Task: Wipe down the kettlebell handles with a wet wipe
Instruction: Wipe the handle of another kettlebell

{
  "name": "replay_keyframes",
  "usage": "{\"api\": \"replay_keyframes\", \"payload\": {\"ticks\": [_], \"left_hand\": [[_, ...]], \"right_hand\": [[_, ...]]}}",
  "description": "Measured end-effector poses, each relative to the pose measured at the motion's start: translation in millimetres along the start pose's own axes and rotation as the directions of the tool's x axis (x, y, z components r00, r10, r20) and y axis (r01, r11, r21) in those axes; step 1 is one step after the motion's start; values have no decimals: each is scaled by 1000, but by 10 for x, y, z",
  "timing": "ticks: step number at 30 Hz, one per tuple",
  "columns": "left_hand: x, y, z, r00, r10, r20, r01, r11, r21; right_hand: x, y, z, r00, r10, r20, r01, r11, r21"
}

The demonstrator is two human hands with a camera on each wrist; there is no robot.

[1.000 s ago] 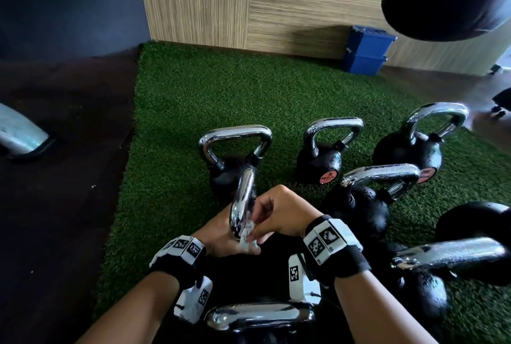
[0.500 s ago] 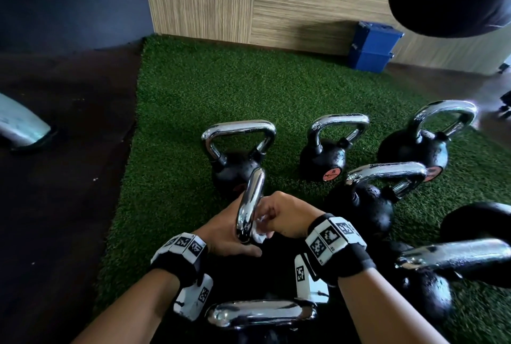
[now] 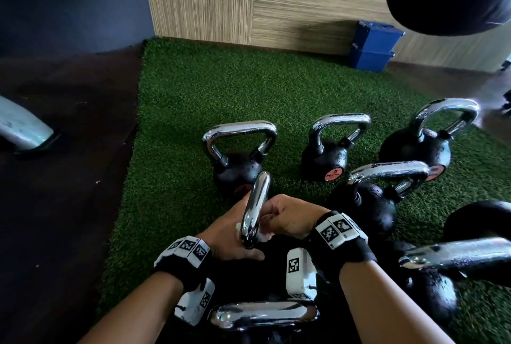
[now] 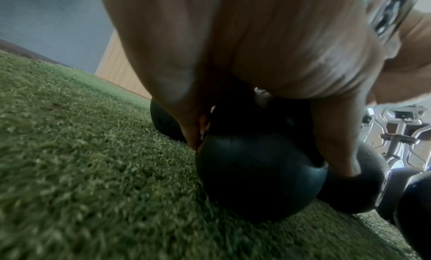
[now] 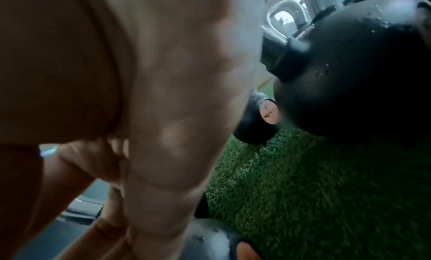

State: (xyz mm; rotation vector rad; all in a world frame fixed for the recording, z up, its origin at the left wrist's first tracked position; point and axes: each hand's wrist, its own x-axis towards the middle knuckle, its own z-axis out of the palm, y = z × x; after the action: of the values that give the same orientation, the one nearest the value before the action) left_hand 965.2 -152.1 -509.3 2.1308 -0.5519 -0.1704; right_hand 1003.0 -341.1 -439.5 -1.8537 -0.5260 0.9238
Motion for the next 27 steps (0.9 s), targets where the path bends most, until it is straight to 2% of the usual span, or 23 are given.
{"api": "replay_keyframes", "payload": {"ticks": [3, 5, 8, 10, 11, 15, 17, 20, 22, 27], "left_hand": [[7, -6, 32, 1000, 22, -18, -22, 1000, -20], [19, -11, 33, 999, 35, -19, -36, 999, -19], [20, 6, 26, 998, 50, -31, -51, 999, -13], [22, 19, 33, 997, 73, -26, -74, 997, -37], [17, 22, 38, 997, 77, -24, -79, 995, -60], [7, 13, 46, 997, 60, -42, -64, 993, -101], [3, -4, 54, 998, 42, -49, -45, 996, -78], [4, -34, 65, 998, 15, -60, -19, 997, -78], [0, -38, 76, 998, -4, -60, -2, 996, -89], [-7, -36, 77, 998, 3, -55, -7, 998, -66]], "right_hand": [[27, 90, 34, 999, -52, 4, 51, 981, 186], [51, 167, 64, 996, -83, -31, 89, 938, 335], [57, 243, 122, 986, -93, -136, 156, 797, 584], [63, 259, 123, 974, -95, -206, 211, 712, 670], [67, 263, 121, 970, -96, -224, 226, 701, 677], [102, 236, 145, 964, -106, -245, 234, 774, 588], [128, 220, 162, 939, -107, -327, 285, 774, 566], [154, 213, 151, 862, -74, -502, 366, 777, 512], [169, 221, 121, 814, -70, -577, 380, 815, 436], [184, 204, 78, 682, -132, -719, 274, 958, 84]]}}
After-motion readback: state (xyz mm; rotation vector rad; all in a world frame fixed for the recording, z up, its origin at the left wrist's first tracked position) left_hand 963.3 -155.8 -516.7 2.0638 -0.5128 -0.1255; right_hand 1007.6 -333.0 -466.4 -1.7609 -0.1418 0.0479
